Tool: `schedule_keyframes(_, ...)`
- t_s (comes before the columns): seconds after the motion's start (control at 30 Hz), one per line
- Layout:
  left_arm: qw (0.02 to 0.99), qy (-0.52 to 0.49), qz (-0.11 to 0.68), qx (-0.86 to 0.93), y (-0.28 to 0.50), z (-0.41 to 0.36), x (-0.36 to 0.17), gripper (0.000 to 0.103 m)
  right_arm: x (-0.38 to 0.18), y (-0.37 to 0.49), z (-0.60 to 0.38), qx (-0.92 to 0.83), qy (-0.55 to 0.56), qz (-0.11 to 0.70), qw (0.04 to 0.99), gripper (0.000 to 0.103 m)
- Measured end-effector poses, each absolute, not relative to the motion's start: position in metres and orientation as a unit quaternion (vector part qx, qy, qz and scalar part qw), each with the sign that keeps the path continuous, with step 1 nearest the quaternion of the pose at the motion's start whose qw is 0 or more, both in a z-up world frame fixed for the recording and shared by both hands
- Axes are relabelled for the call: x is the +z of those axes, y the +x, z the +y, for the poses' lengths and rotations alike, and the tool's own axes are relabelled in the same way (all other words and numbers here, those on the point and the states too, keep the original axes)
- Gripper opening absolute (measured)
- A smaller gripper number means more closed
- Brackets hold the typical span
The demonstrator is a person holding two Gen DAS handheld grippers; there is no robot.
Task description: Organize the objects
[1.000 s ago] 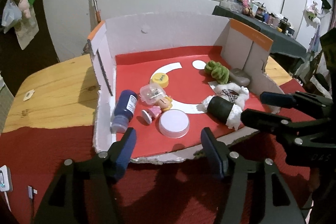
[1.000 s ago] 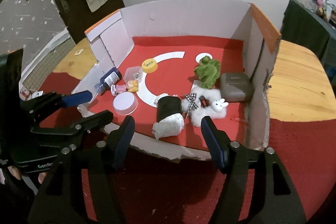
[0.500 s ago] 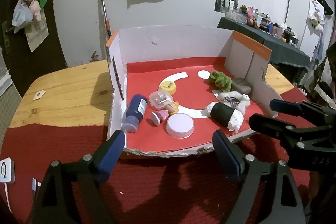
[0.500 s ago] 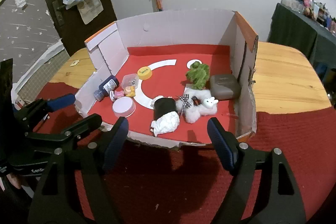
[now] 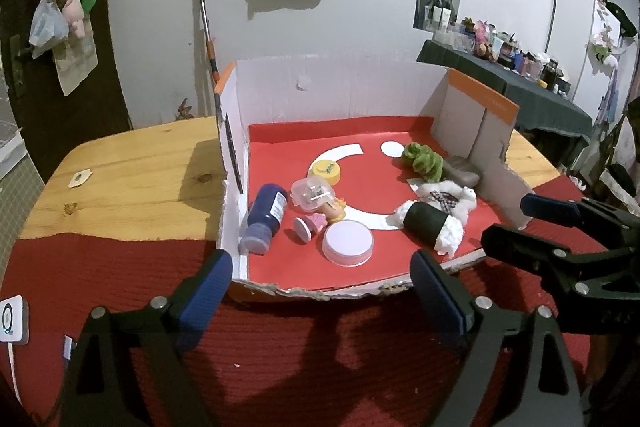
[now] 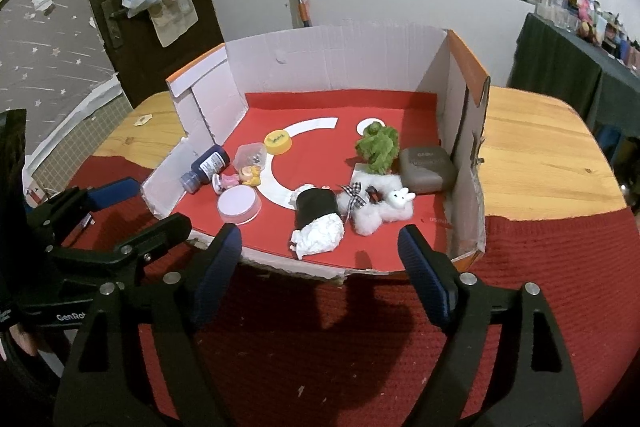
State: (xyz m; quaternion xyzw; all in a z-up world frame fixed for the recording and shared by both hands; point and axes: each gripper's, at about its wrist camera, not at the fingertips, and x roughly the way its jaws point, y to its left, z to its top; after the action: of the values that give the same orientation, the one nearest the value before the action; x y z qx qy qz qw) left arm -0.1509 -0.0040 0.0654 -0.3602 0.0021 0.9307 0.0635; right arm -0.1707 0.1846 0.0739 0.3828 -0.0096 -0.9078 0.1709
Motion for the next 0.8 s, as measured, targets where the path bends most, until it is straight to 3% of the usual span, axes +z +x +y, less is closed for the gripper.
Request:
schedule_keyframes(0.17,0.061,-0.358,0.004,0.932,-0.148,-0.003,0.068,0.097,0.077,-0.166,0.185,-0.909,0.379,-0.011,0.171,0.085)
schedule_keyframes(0.27,0.057,-0.361,0.003,0.931,-0.145,-0.004,0.068,0.101,0.078,-0.163,0.187,-0.91,0.377,-0.015,0.171,0.094)
schedule_keyframes(0.8,0.055,-0.364,-0.006,0.93,-0.125,-0.011,0.066,0.103,0.077,-0.145,0.191,-0.912,0.375,-0.022,0.164,0.103)
